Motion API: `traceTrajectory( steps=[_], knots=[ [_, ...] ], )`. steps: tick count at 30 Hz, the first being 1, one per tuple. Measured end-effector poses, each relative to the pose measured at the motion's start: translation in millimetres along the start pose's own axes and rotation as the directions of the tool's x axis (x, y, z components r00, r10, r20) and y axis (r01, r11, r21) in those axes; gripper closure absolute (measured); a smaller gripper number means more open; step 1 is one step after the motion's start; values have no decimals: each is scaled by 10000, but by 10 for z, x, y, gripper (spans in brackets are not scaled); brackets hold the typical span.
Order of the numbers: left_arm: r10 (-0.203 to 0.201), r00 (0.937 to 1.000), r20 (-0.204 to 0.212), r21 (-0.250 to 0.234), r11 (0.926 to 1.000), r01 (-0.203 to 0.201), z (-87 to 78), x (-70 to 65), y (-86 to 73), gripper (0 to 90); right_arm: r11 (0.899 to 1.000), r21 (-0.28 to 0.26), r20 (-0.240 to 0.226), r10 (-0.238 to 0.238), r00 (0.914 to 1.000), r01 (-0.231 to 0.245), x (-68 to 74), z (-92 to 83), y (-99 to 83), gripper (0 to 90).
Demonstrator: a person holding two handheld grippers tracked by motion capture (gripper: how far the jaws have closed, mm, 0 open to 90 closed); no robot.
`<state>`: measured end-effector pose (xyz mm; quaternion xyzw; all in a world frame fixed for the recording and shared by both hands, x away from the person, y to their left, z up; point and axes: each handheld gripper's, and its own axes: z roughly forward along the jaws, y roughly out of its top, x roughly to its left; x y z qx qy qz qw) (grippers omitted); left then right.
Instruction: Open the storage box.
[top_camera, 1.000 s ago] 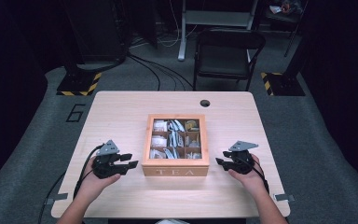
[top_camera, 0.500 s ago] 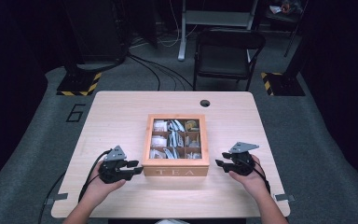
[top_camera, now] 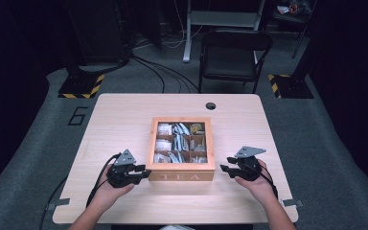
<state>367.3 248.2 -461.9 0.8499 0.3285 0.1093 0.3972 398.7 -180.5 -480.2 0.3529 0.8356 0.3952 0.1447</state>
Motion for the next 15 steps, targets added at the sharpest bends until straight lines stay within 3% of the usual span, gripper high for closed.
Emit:
traceTrajectory(
  steps=[3, 15],
  knots=[
    [-2, 9999, -131, -92, 10000, 1, 5, -20, 3, 659, 9998, -77, -184, 165, 9997, -167, 20, -11, 15, 535],
    [-354, 9994, 0, -104, 9993, 354, -9, -17, 89, 663, 9996, -171, -512, -222, 9984, 213, 60, -83, 59, 535]
  ],
)
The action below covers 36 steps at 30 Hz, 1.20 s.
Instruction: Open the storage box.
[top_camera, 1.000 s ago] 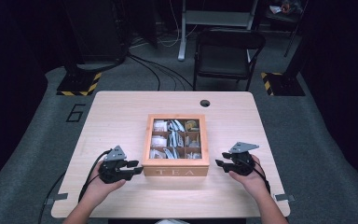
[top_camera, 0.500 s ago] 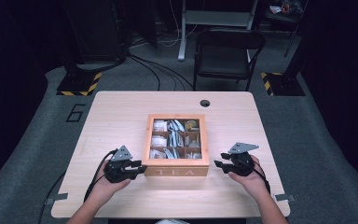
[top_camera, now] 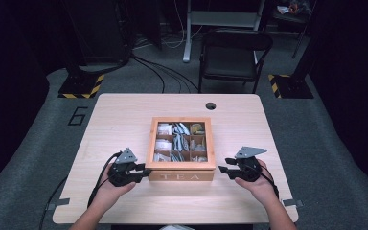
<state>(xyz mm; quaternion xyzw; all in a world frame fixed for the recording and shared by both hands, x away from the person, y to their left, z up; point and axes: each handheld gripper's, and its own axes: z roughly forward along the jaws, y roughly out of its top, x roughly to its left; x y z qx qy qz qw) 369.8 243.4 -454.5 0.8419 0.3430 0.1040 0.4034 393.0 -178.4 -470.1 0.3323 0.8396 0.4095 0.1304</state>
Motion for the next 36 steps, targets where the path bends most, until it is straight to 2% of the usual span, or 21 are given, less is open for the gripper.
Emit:
traceTrajectory(
  steps=[4, 11, 14, 21, 28, 32, 34, 36],
  knots=[
    [-176, 9998, 100, -71, 9998, 177, -31, 12, 36, 663, 9999, -87, -94, 87, 9999, -88, 28, -37, 30, 535],
    [-505, 9981, 352, -400, 9979, 519, -107, 41, 115, 662, 9996, -253, -342, -132, 9993, 123, 134, -94, 115, 529],
    [-525, 9976, 448, -365, 9979, 541, -122, 50, 144, 663, 9993, -329, -514, -212, 9985, 195, 189, -105, 154, 528],
    [-424, 9986, 315, -308, 9986, 434, -113, 41, 144, 662, 9998, -153, -787, 86, 9969, -98, 291, -58, 220, 540],
    [-386, 9990, 238, -229, 9990, 391, -85, 27, 114, 661, 9994, -127, -630, 314, 9975, -323, 367, -12, 290, 586],
    [-334, 9991, 247, -200, 9992, 339, -65, 30, 95, 661, 9995, 3, -545, 301, 9981, -302, 382, 12, 314, 587],
    [-306, 9992, 267, -195, 9993, 311, -63, 34, 95, 657, 9990, 39, -473, 454, 9978, -452, 385, 19, 317, 587],
    [-140, 9997, 177, -227, 9996, 144, -57, 32, 93, 640, 9985, 67, -514, 553, 9972, -550, 384, 21, 323, 586]
  ],
)
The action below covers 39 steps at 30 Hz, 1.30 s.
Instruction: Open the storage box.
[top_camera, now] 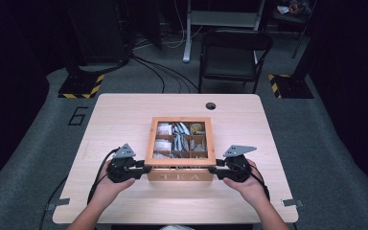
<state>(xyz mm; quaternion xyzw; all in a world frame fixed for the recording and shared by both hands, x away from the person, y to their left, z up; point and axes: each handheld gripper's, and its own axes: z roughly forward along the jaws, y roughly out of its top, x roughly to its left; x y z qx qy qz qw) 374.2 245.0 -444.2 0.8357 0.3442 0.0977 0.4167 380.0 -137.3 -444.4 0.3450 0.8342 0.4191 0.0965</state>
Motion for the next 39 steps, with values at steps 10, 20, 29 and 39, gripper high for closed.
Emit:
traceTrajectory(
  steps=[10, 20, 29, 39],
  knots=[
    [429, 9975, -559, -178, 9989, -439, 65, 54, -4, 508, 9999, 23, -83, 121, 9999, -120, -10, -32, 48, 583],
    [482, 9949, -886, -628, 9966, -539, -29, 32, 147, 457, 9990, -150, -353, 421, 9985, -427, -59, -150, 194, 578],
    [741, 9933, -886, -481, 9957, -786, -108, 10, 304, 447, 9996, -272, 91, -26, 10000, 29, -83, -202, 305, 452],
    [636, 9950, -772, -487, 9965, -675, -166, 47, 442, 441, 9975, -431, 472, -548, 9974, 568, -112, -220, 434, 368]
  ],
)
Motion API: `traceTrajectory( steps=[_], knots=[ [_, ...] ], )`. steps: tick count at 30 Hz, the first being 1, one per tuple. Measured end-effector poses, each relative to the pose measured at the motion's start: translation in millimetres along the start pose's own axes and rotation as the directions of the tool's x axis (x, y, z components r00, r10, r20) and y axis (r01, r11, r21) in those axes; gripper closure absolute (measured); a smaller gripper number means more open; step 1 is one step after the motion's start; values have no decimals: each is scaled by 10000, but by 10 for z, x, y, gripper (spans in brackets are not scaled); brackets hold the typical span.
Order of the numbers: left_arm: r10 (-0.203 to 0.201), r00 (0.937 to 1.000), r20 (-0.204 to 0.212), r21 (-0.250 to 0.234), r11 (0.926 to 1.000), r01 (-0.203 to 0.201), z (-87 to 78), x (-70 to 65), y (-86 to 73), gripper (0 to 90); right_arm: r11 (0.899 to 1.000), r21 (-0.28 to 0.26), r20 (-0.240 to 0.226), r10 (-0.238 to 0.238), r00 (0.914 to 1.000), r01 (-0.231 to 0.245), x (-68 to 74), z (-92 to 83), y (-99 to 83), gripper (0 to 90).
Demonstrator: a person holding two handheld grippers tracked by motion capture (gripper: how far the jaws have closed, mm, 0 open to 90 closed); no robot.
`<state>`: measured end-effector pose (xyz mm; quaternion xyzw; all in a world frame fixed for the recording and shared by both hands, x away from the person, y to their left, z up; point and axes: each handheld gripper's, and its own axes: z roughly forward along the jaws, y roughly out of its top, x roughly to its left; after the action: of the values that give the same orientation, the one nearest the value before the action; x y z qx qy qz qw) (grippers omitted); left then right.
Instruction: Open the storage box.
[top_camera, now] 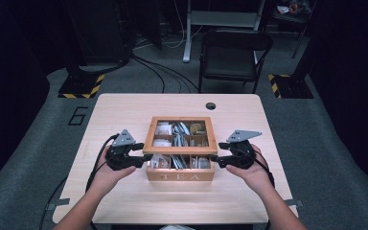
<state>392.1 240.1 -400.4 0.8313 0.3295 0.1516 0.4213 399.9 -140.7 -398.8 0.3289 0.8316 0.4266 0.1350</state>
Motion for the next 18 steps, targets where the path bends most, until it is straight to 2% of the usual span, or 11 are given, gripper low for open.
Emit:
traceTrajectory(
  steps=[5, 9, 14, 16, 18],
  knots=[
    [224, 9996, -142, 18, 9997, -223, -44, 7, 97, 442, 9998, 75, 237, -195, 9995, 193, 3, -23, 98, 364],
    [163, 9997, -174, -111, 9998, -165, -70, 35, 165, 441, 9987, -7, 379, -504, 9980, 505, -8, -38, 187, 346],
    [96, 9999, -39, -201, 9998, -97, -85, 76, 214, 436, 9929, 78, 533, -1188, 9915, 1186, -8, -40, 281, 357],
    [139, 9999, -83, -243, 9996, -141, -85, 87, 228, 435, 9905, 29, 360, -1374, 9899, 1374, -3, -26, 316, 379],
    [160, 9999, -64, -290, 9995, -161, -88, 91, 239, 435, 9888, 70, 429, -1490, 9879, 1488, 10, -22, 340, 378]
  ],
)
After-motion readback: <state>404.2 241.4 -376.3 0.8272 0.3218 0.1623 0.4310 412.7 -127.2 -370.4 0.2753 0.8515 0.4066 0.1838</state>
